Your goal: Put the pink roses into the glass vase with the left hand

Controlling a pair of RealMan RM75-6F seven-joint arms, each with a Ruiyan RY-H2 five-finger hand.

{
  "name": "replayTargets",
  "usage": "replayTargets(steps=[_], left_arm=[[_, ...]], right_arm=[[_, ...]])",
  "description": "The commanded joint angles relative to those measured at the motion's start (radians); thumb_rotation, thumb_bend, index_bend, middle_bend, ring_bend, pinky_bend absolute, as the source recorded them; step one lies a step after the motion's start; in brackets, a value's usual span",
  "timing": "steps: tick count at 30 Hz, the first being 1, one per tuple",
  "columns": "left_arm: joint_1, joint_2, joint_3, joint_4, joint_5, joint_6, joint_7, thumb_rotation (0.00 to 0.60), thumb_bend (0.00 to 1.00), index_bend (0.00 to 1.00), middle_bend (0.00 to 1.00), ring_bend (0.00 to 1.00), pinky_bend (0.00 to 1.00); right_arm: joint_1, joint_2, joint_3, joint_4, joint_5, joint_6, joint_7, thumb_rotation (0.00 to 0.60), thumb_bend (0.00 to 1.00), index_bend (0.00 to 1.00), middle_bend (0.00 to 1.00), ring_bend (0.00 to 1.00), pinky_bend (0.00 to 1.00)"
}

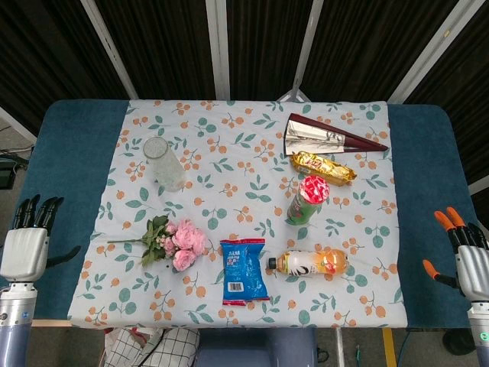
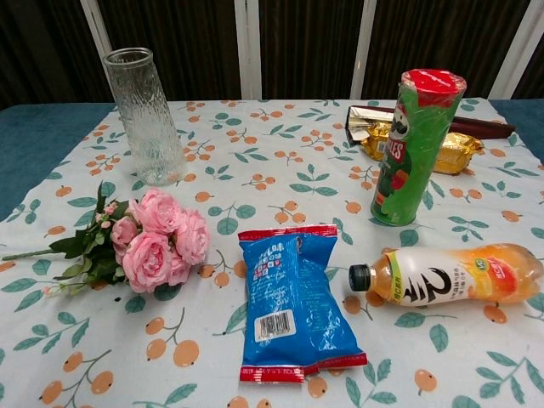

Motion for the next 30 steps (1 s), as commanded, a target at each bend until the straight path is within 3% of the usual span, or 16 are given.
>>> replayTargets(steps=[1, 11, 18, 24, 30], left_arm=[[0.008, 0.001, -0.006, 0.0, 0.009, 0.002, 0.005, 0.6, 0.13, 0.14, 0.13, 0.0, 0.0], [0.017, 0.013, -0.027, -0.034, 0.018, -0.021, -0.02, 0.6, 0.13, 0.14, 0.13, 0.0, 0.0], [-0.005, 0.057, -0.045, -0.087, 0.016, -0.094, -0.053, 0.6, 0.13, 0.14, 0.13, 0.0, 0.0], [-0.066, 0.085, -0.069, -0.179, 0.003, -0.197, -0.007, 0.6, 0.11, 0.13, 0.13, 0.0, 0.0], [-0.179, 0.1, -0.104, -0.308, -0.147, -0.415, 0.132, 0.6, 0.09, 0.11, 0.12, 0.0, 0.0]], right_arm=[[0.003, -0.009, -0.002, 0.017, -0.007, 0.005, 0.004, 0.6, 0.3, 0.14, 0.06, 0.16, 0.08], [-0.01, -0.006, -0.005, 0.021, -0.031, 0.055, -0.006, 0.6, 0.24, 0.14, 0.06, 0.15, 0.08], [-0.015, 0.009, -0.012, -0.009, -0.052, 0.075, -0.016, 0.6, 0.24, 0.14, 0.06, 0.15, 0.08], [-0.009, 0.009, -0.016, -0.02, -0.053, 0.063, -0.028, 0.6, 0.24, 0.14, 0.06, 0.15, 0.08], [-0.005, 0.005, -0.016, -0.021, -0.039, 0.048, -0.035, 0.6, 0.24, 0.14, 0.06, 0.15, 0.08]])
